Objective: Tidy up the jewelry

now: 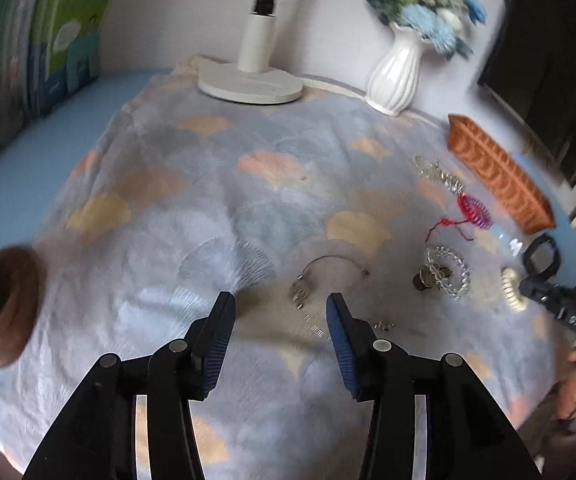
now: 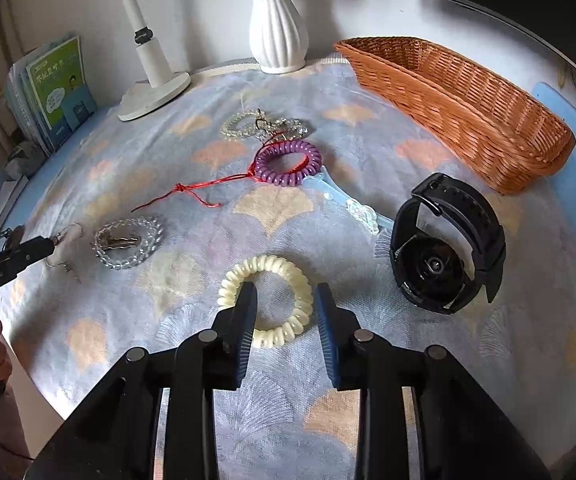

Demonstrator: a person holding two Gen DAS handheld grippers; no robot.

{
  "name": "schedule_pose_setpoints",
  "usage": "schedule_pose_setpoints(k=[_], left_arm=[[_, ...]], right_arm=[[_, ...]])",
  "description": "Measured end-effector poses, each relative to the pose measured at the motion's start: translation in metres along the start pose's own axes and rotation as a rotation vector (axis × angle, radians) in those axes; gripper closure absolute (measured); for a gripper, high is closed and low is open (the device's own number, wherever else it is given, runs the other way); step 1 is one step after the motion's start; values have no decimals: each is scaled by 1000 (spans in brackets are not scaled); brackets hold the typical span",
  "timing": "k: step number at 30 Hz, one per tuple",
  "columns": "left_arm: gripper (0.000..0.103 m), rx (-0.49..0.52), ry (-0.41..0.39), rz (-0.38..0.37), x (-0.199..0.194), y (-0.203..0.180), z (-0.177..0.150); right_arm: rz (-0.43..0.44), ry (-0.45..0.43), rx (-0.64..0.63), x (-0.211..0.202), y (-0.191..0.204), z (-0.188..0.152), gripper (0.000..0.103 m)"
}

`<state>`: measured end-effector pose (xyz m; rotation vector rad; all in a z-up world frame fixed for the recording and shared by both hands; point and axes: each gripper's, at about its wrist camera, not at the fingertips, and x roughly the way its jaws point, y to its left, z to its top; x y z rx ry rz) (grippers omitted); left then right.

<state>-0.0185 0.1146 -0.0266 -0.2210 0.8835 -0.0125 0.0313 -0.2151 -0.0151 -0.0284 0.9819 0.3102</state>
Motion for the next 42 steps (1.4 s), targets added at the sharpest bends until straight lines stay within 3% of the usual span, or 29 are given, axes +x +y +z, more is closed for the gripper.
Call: schedule_pose_setpoints(k=[2,4,6,8,11,12,13,14,19,25,34,38,42], left_arm=[[57,32,-1,32,5,-8,3],[80,83,5,73,9,-18,5],[92,126,-2,113,12,-26,5],[92,167,-12,146,11,-33,2],[92,170,-17,127,9,-34,1],[92,163,-19,110,8,-33,1],[92,155,-20,86,8,-33,2],[92,148,-22,62,6,-32,3],[92,127,-59,-47,-12,-39,13],[92,173,-134,-147,-43,-66,35],[92,314,-178,-295,-54,-142,95],[92,401,-167,-316,-38,-202,123],[92,456,-147,-362,-14,-262,147]], right_arm=[[-3,3,0,1,-1,1,71],[-12,13,-13,3,1,3,71],[-40,29,-40,7,5,5,71],[-93,29,-75,11,10,7,71],[-124,28,-117,14,17,9,71],[-126,29,-134,14,20,10,76],[-118,32,-147,14,22,9,89],[-111,34,-156,13,23,9,91],[-61,21,-181,5,31,7,91],[-42,-74,-180,-30,23,24,91],[-140,-215,-84,-77,-46,67,91],[-213,-278,14,-89,-98,90,91],[-243,-275,110,-78,-146,111,91]])
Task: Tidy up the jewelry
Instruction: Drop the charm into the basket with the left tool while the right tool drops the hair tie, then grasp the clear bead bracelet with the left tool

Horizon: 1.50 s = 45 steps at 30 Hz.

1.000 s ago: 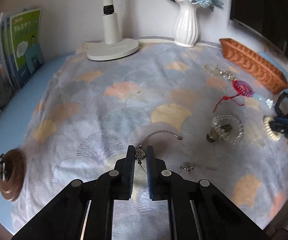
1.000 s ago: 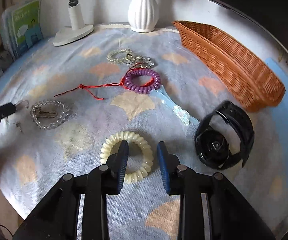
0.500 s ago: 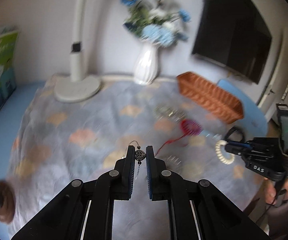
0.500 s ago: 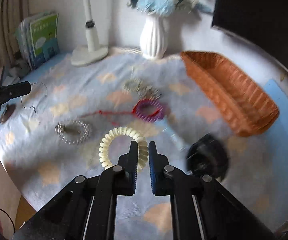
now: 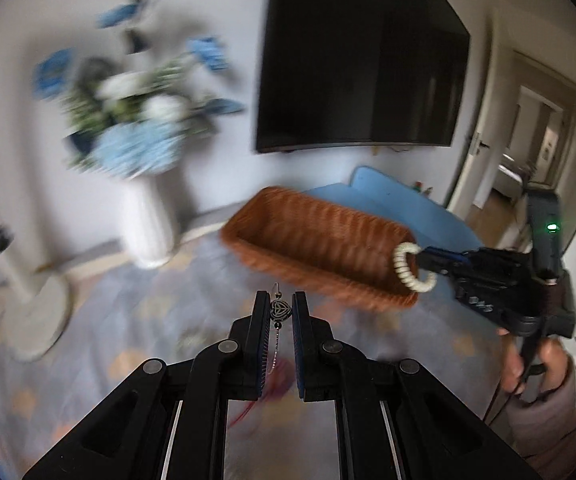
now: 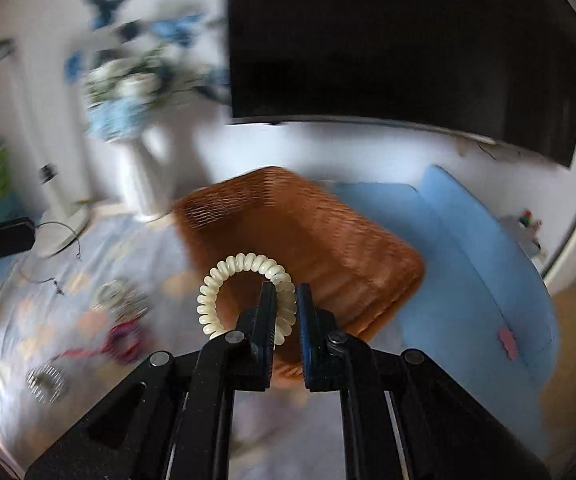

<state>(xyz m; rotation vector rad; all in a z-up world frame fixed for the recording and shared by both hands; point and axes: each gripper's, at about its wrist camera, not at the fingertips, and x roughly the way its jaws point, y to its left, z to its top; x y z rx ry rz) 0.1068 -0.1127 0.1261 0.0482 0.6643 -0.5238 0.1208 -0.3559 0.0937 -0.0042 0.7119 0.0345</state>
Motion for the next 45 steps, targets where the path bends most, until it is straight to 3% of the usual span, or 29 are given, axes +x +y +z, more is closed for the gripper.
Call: schedule_pose_setpoints(k=[9,14,18,22,25,31,37,43,45], left_arm=[[92,-6,51,-208,107,-57,65],[92,-73,124,-287,158,-61,66],[92,-178,227,-330,205,-43,54],[92,-220,244,-367,216,-34,46],[92,-204,255,-317,221,-33,44],[89,-96,265,-69,235,-26,42],[74,-71,218,-53,207,-16,44],[71,-63,137,-19,122,7,37],[66,-85,111,-5,89,20,30]], right_arm=[[29,164,43,83,-30,1,91],[3,210,0,91,-28,-8,91],[17,224,-14,92,-29,-10,91],[16,223,-29,91,-27,-11,91],[6,223,-33,93,-24,-11,91],[5,199,-18,85,-25,-9,87],[7,147,2,61,-24,-3,77],[56,105,15,25,-12,-3,74],[80,90,15,13,-1,-4,71]])
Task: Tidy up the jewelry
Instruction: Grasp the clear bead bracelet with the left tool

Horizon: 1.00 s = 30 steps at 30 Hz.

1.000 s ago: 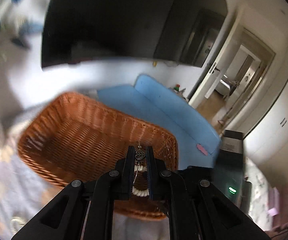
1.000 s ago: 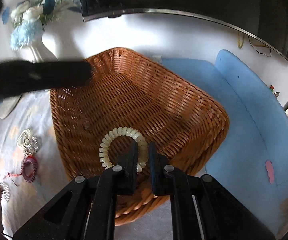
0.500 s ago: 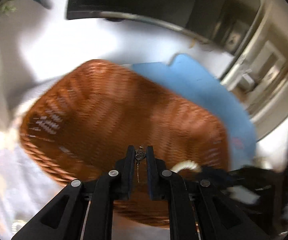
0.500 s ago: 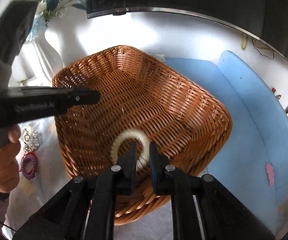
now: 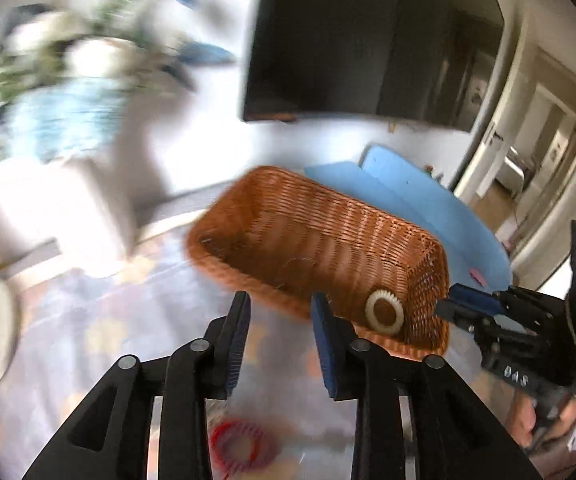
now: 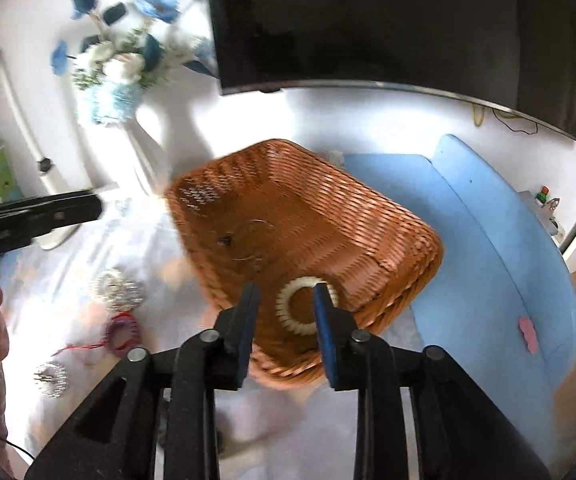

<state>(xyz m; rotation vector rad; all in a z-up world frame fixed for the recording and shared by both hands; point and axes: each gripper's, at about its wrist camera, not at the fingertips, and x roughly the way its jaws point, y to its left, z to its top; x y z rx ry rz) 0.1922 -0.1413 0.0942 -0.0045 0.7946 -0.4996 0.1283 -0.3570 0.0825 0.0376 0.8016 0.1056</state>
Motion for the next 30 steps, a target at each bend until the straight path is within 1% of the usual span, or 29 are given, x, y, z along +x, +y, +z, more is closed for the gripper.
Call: schedule_pose_setpoints(k=[1,2,4,5,6,7,8,10,12,15,18,20,22,23,24,26,27,30], left_arm=[[61,-14,-15,10,-16,8,-6],[60,-29,-35,32,-35,18,-14],[57,-41,-65,68,-61,29,-28],[56,-49,-86,90,-80,38,-39],[53,-54,-96,99,-90,42,-46],[50,-67,-111,117,-107,50,-60],[48,-73,-121,129,-116,55,-69],[47,-98,-124,167,-135,69,-98],[47,-111,-100,193,-141,81,-120],[48,-138,-48,220,-142,97,-160],[48,-176,7,191,-133,108,-184],[48,-205,39,147,-126,116,-196],[48,-226,72,90,-117,119,-202],[48,-241,101,63,-107,122,-205],[48,-248,126,49,-100,124,-205],[48,-242,179,35,-84,125,-205],[51,-233,202,40,-77,124,-205],[52,-187,254,39,-62,117,-205]], right_arm=[[8,-2,-1,-2,5,0,70],[24,-3,-2,-7,13,-1,70],[53,-2,-10,-13,29,-4,68],[72,1,-16,-15,37,-5,68],[89,4,-21,-18,45,-7,67],[105,9,-28,-20,54,-9,66],[116,14,-34,-21,61,-12,66],[140,29,-55,-23,80,-18,66],[151,45,-84,-22,98,-25,66],[170,82,-115,-17,122,-37,66],[209,135,-123,-8,142,-52,66],[235,173,-132,1,155,-64,66],[254,200,-138,7,165,-73,66],[268,219,-142,12,171,-78,66],[279,236,-146,15,177,-82,66],[283,262,-152,20,185,-91,66],[282,270,-155,23,188,-94,66],[280,285,-161,27,192,-99,66]])
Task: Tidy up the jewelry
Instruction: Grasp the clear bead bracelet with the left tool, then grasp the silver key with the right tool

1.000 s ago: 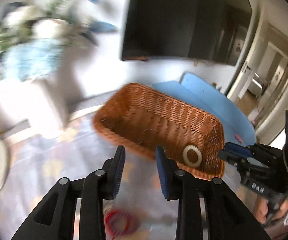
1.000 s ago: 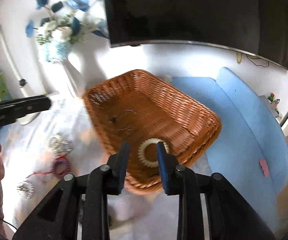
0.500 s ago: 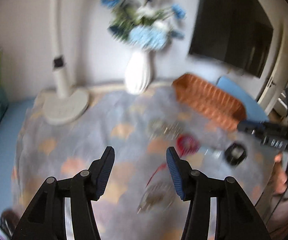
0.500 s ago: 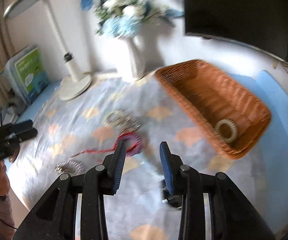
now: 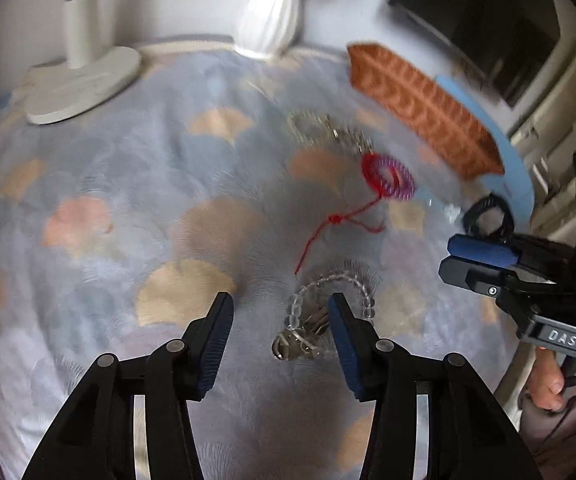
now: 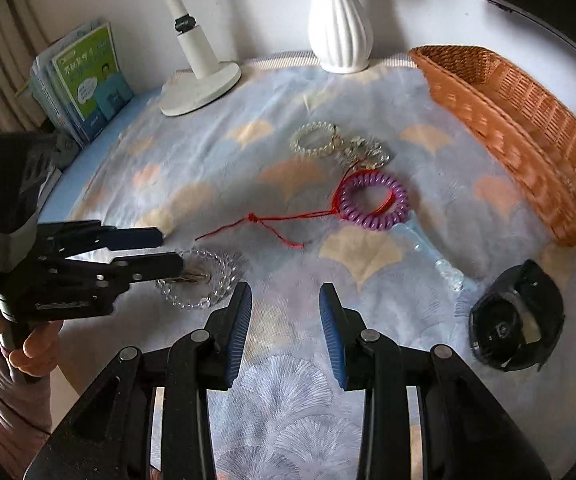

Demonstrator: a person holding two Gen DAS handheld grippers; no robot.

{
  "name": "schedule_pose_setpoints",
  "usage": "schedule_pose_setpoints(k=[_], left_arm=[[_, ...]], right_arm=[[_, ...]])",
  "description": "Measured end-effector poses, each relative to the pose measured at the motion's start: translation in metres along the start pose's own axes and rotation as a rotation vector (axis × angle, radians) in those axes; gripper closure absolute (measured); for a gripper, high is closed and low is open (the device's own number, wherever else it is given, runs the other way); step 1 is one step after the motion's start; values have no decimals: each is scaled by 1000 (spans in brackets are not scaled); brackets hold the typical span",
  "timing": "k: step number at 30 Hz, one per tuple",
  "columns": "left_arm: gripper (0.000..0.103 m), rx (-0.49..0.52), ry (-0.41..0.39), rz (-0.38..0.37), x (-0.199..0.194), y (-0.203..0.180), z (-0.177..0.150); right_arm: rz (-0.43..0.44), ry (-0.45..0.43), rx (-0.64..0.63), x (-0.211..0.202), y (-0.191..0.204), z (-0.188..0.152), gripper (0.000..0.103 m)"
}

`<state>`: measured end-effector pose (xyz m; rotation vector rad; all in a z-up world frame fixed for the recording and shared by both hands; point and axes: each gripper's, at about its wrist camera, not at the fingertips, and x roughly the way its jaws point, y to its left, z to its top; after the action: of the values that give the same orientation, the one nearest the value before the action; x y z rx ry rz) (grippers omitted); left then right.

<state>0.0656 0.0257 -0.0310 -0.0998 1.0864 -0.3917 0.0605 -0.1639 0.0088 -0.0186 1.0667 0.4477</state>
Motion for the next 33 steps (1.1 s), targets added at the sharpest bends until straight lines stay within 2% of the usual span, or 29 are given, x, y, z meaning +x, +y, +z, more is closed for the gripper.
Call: schedule_pose_setpoints(k=[2,5,7,8,9,10,12,16,18,24,29,33], left_arm=[[52,51,12,43,6,-9,3],[57,148,36,148,14,-28,5],[73,193,48,150,17,-40,4],[77,202,54,153,18,-44,5],[93,216,54,162,19,-49,6],[95,221,56,170,21,-51,7],[95,208,58,156,22,-50,11],[95,116,0,26,5,-34,17],[95,78,-34,-5,-6,-25,19],[95,-19,-94,-10,-27,5,18],[95,-138,-125,-3,-29,43,16],[95,-194,-116,43,-23,68,8]], right_arm=[[0,2,-4,2,1,0,66],[0,6,-6,5,2,0,66],[0,10,-3,6,1,0,66],[1,11,-1,6,0,-1,66],[2,12,0,6,-1,0,66],[4,12,1,6,-1,-1,66],[4,9,-4,5,-2,-2,66],[-4,7,-6,5,-4,-5,66],[4,14,-1,8,-6,-5,66],[59,28,-42,17,10,-7,66],[137,30,-149,26,43,-6,66],[167,40,-267,34,64,0,66]])
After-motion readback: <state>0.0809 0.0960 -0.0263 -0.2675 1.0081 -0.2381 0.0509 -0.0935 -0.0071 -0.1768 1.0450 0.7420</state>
